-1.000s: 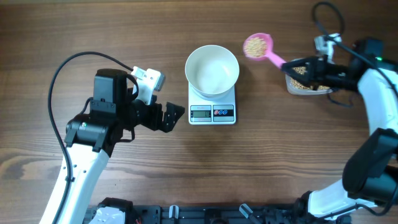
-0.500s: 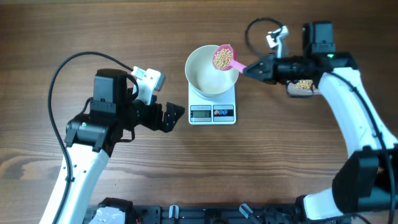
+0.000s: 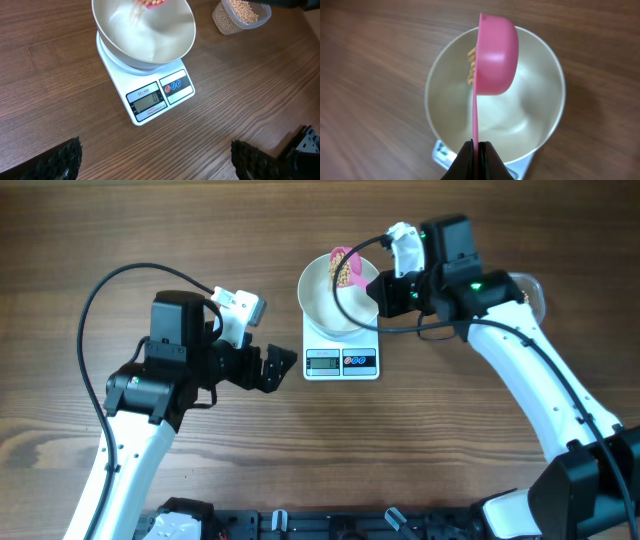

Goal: Scoop item into bowl and weigh 150g on scale
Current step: 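Carry the scoop left over the white bowl on the scale, then tilt the pink scoop to pour soybeans into the white bowl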

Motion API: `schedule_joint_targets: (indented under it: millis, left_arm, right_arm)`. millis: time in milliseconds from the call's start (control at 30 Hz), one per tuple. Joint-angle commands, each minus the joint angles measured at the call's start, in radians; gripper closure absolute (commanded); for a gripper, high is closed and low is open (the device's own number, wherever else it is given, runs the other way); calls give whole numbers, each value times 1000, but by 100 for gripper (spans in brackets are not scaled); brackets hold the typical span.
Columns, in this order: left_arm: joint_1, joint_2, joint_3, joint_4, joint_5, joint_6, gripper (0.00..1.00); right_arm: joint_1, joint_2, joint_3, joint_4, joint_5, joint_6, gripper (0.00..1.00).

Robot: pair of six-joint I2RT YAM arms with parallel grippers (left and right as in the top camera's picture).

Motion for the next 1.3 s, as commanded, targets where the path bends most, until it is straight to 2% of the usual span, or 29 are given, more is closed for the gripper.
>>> schedule_joint_targets:
  millis: [0, 100, 300, 833, 1100, 1267]
  left_arm:
    - [7, 6, -1, 2, 15, -6, 0]
    - [7, 6, -1, 2, 15, -6, 0]
    - [7, 6, -1, 2, 14, -6, 0]
    - [7, 6, -1, 2, 15, -6, 0]
    - [7, 6, -1, 2, 15, -7, 0]
    - [7, 6, -1, 2, 15, -6, 0]
  right_arm:
    - [35, -28, 27, 3, 150, -116, 96]
    - [56, -33, 27, 8, 212, -149, 96]
    - [67, -58, 27, 7, 216, -196, 96]
    - [85, -117, 27, 6, 221, -521, 96]
    - [169, -117, 27, 8, 440, -690, 96]
    - [214, -117, 27, 8, 526, -725, 96]
